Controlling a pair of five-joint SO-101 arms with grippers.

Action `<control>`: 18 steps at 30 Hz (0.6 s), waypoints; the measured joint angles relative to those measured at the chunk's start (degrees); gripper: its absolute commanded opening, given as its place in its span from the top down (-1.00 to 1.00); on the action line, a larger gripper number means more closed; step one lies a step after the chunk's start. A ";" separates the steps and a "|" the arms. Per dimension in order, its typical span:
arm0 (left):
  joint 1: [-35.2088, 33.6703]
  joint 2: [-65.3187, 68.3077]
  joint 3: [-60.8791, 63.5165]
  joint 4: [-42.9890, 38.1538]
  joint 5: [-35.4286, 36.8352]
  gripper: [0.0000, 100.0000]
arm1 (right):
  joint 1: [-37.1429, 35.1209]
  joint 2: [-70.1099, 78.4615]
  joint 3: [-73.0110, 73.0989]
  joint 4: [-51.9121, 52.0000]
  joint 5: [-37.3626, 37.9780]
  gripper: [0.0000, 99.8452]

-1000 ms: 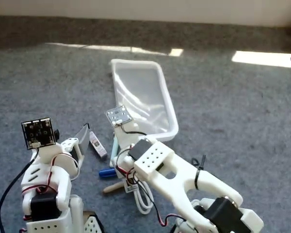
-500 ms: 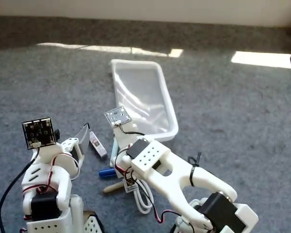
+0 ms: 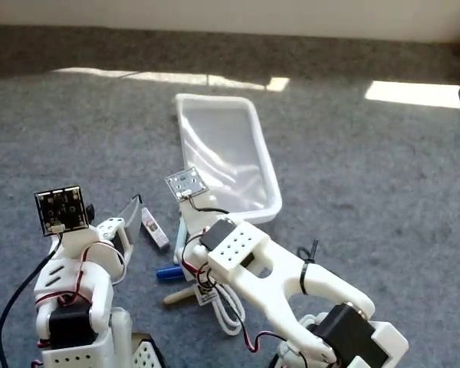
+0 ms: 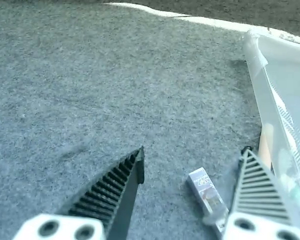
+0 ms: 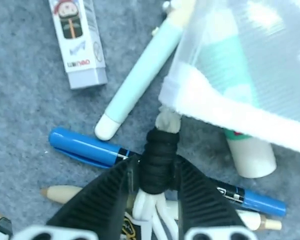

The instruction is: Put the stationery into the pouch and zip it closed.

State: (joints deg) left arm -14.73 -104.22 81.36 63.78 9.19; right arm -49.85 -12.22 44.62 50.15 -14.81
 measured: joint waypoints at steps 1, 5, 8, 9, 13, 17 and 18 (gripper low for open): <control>0.00 0.00 0.00 0.00 0.00 0.43 | 0.00 0.00 0.00 0.00 2.11 0.98; 0.00 0.00 0.00 0.00 0.00 0.42 | 0.00 -1.32 0.00 0.88 9.05 0.99; 0.00 0.00 -0.44 1.41 0.00 0.42 | 0.18 -6.42 0.00 1.32 10.11 0.99; 0.00 0.00 -1.14 2.73 0.00 0.42 | 0.53 -8.70 0.00 1.41 10.29 0.99; 0.09 -0.09 -5.19 9.41 0.44 0.42 | 2.81 -17.49 0.53 2.29 10.64 0.99; 2.20 -0.09 -6.33 10.73 2.73 0.34 | 4.13 -25.05 2.02 2.73 12.13 0.99; 2.64 -0.09 -6.42 10.73 3.34 0.33 | 4.22 -26.81 2.81 2.99 13.27 0.99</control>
State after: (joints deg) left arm -12.09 -104.31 74.95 74.51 12.53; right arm -45.63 -39.03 47.43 53.14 -1.54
